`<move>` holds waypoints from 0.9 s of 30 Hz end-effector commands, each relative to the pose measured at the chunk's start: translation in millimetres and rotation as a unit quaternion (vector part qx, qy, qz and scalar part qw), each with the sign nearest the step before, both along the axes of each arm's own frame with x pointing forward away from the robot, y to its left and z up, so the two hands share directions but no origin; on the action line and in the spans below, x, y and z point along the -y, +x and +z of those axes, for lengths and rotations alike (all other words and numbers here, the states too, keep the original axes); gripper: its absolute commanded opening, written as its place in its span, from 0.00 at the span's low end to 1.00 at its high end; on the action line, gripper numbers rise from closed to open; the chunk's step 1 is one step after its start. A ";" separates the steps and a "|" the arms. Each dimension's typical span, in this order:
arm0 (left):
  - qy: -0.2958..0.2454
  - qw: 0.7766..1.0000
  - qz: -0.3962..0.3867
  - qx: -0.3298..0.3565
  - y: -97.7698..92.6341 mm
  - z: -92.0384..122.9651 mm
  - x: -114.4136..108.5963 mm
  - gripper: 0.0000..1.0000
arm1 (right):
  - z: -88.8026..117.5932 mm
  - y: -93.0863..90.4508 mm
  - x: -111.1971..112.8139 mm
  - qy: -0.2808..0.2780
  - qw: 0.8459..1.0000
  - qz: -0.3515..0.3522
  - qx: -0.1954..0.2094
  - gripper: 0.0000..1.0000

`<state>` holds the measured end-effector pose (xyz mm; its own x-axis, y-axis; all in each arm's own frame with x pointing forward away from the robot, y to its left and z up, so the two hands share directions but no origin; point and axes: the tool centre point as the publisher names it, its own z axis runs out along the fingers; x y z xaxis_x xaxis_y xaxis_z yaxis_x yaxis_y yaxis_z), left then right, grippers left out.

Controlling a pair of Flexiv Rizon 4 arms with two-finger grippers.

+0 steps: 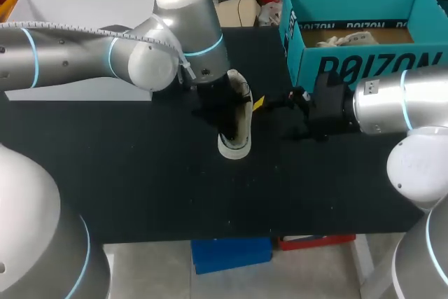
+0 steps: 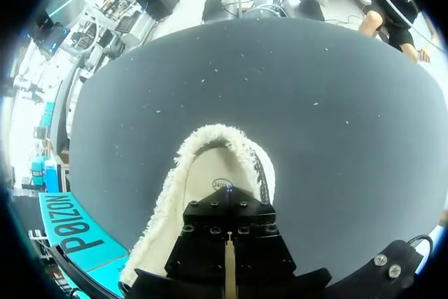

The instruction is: Take the shoe out of the shoebox, open the shoe tongue, remove and reinsert the insole, then place the shoe into the shoebox

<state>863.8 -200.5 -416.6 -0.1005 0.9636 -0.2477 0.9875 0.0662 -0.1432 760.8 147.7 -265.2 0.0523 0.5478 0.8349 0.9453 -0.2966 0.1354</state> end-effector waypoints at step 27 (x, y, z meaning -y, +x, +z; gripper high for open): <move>-0.238 0.944 0.228 -0.007 60.4 122.3 -31.1 0.00 | 0.2 0.6 -0.8 -0.001 1.000 0.000 -0.001 1.00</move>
<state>917.2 -174.0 -287.2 -0.4415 0.6924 -0.5707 0.8971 0.3542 -0.2643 760.8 147.7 -265.1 0.0522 0.5478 0.8350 0.9453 -0.2966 0.1355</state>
